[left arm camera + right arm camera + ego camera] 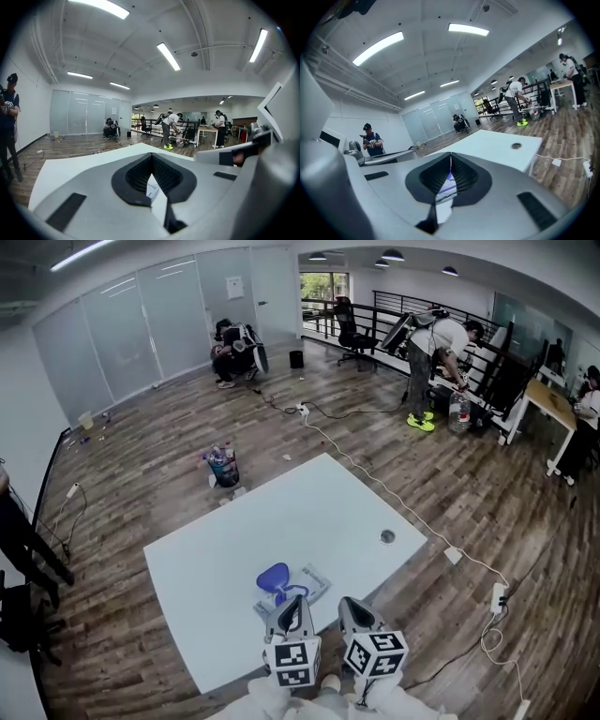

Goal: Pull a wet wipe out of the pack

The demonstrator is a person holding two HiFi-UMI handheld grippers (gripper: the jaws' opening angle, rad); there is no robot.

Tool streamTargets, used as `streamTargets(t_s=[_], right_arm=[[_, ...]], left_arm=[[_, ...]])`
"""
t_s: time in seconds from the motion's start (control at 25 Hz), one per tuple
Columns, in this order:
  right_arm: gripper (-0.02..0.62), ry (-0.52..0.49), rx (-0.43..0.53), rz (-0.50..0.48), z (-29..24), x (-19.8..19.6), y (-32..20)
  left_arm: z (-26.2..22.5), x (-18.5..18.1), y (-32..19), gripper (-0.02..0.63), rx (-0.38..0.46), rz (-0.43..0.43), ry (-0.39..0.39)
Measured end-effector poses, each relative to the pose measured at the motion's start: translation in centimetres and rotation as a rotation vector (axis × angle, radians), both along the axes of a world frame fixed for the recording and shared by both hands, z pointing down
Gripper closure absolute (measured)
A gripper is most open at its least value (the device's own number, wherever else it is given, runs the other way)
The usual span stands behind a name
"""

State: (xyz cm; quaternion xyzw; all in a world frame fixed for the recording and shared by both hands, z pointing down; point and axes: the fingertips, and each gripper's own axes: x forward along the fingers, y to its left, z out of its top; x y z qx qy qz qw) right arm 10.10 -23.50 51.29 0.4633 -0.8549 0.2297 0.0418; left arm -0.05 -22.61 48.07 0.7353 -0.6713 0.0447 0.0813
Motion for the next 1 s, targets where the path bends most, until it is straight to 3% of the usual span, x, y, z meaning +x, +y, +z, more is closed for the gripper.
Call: streamTargets(t_s=[0.52,1.0], right_arm=[[0.586,-0.008,-0.009,-0.081,0.5,0.6,-4.2],[0.586,-0.012,-0.049,-0.195,1.7,-3.7,-4.7]], left_arm=[[0.4,1.1,-3.1,0.606,-0.017,-0.066,-0.015],[2.8,-2.4,-1.5,0.606,-0.089,-0.176,0.01]])
